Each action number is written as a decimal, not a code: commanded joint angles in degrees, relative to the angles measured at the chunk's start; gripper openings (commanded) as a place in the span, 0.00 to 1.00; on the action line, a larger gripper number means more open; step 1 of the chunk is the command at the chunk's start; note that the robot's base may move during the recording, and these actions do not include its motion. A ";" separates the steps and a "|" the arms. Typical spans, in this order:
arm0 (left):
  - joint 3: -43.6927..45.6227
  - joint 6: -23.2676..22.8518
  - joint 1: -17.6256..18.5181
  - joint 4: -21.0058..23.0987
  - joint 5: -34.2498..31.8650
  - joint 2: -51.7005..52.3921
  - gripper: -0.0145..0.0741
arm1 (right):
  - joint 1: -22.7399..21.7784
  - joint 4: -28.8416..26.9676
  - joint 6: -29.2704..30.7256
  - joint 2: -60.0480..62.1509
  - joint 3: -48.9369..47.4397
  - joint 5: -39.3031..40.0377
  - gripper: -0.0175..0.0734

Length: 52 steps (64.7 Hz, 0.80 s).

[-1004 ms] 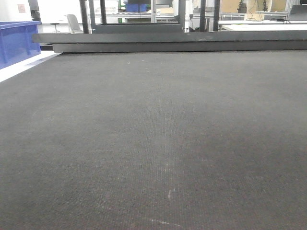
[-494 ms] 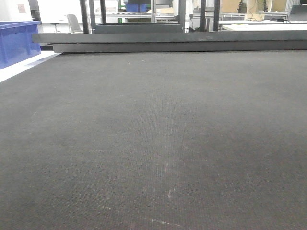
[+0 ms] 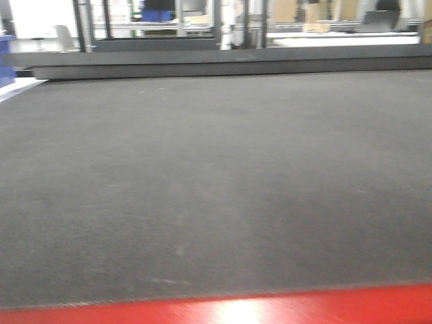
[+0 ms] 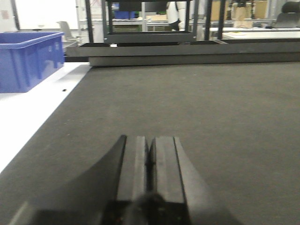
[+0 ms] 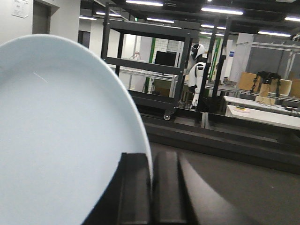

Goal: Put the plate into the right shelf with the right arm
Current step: 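Drive away from the table holding the plate in the right gripper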

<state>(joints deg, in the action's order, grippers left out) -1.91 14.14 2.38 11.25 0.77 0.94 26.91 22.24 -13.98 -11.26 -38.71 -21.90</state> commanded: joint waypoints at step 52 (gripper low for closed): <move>-0.44 -0.14 -0.19 0.12 -5.09 0.66 0.11 | -0.06 1.28 0.22 -0.74 -1.57 5.00 0.25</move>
<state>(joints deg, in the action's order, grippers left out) -1.91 14.14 2.38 11.25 0.77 0.94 26.91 22.26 -13.98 -11.17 -38.71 -21.90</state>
